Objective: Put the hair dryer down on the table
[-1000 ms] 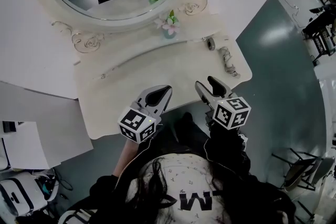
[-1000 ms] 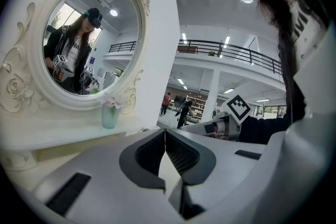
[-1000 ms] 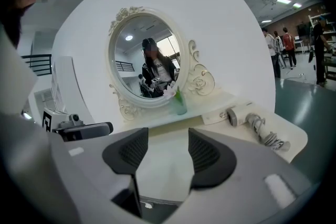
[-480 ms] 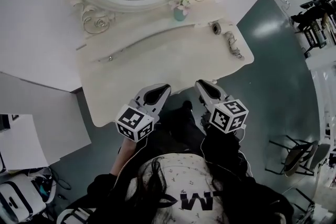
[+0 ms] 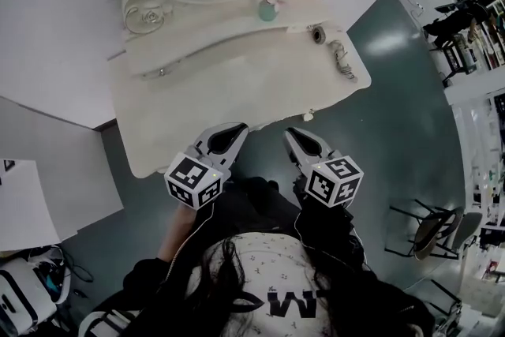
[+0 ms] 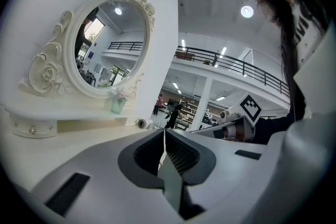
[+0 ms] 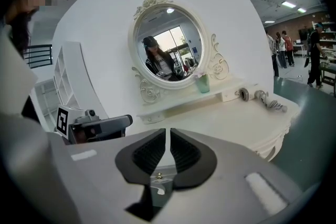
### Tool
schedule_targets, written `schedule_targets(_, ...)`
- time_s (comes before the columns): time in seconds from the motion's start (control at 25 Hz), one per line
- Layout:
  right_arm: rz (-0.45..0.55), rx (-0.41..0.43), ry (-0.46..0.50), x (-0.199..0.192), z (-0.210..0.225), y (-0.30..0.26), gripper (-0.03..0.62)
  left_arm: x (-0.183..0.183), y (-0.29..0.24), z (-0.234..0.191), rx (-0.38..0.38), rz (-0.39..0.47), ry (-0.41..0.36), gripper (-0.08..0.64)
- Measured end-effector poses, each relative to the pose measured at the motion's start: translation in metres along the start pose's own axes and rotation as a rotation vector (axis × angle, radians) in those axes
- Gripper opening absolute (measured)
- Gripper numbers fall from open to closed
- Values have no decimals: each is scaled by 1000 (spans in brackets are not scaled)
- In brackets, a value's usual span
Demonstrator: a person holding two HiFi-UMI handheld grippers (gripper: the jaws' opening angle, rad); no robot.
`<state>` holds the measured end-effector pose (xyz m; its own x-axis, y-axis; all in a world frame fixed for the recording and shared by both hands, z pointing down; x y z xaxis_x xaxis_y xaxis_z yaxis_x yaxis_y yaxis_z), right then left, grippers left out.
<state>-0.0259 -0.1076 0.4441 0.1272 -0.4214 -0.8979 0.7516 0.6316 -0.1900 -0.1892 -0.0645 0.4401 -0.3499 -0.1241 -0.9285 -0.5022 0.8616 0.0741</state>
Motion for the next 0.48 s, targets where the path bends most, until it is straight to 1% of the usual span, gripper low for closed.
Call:
schedule_targets(0.28,6,45,-3,1,1,16,37,-3,6,22,37,3,-22,2)
schedule_targets(0.48,-4,61,0,-4,11,49,37,-8,4,54,65,17,-41,2)
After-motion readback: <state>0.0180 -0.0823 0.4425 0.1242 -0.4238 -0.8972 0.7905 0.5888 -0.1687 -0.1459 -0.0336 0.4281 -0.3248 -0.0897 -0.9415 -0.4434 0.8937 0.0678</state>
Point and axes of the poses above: the fingertips, and each gripper's own axes: y backward along the fingers, z to its right, x out of its top, the point moved 5 cm from there along y, backward along the fingers, and after that the axes turned 15 degrees about z, right-handed, at the moved point
